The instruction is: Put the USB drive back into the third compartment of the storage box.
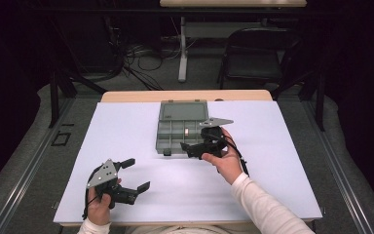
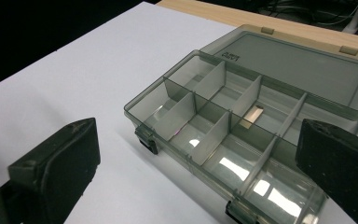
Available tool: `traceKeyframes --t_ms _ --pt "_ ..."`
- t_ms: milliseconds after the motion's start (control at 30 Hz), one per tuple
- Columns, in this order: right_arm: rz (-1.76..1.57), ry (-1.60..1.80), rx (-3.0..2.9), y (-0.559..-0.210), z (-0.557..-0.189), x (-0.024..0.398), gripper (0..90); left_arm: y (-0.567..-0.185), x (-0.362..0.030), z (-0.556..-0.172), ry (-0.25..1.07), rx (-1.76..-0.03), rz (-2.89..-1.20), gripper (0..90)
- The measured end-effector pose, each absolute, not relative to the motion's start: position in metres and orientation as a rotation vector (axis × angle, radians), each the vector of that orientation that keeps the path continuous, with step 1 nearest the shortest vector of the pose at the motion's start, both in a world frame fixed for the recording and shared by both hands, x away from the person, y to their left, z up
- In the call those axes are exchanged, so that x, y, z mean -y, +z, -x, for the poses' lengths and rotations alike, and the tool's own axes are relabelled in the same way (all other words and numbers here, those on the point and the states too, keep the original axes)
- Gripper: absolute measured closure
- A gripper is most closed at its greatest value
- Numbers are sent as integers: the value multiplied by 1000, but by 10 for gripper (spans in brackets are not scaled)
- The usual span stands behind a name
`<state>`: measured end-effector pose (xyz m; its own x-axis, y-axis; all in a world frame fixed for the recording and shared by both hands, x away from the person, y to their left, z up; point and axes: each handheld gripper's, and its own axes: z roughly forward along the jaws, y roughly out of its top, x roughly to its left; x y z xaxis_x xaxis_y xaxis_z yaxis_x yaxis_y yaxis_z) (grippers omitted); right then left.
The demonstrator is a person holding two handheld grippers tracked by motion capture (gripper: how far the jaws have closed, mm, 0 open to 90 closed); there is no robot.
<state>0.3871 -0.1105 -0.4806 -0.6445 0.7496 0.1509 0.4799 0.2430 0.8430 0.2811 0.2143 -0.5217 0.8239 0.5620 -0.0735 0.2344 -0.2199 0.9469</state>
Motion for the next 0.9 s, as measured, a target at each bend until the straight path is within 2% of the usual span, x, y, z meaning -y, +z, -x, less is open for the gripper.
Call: traceKeyframes --t_ms 900 --pt "-1074 1337 -2166 -486 -306 166 0 -522 -214 -281 329 -615 -1797 32"
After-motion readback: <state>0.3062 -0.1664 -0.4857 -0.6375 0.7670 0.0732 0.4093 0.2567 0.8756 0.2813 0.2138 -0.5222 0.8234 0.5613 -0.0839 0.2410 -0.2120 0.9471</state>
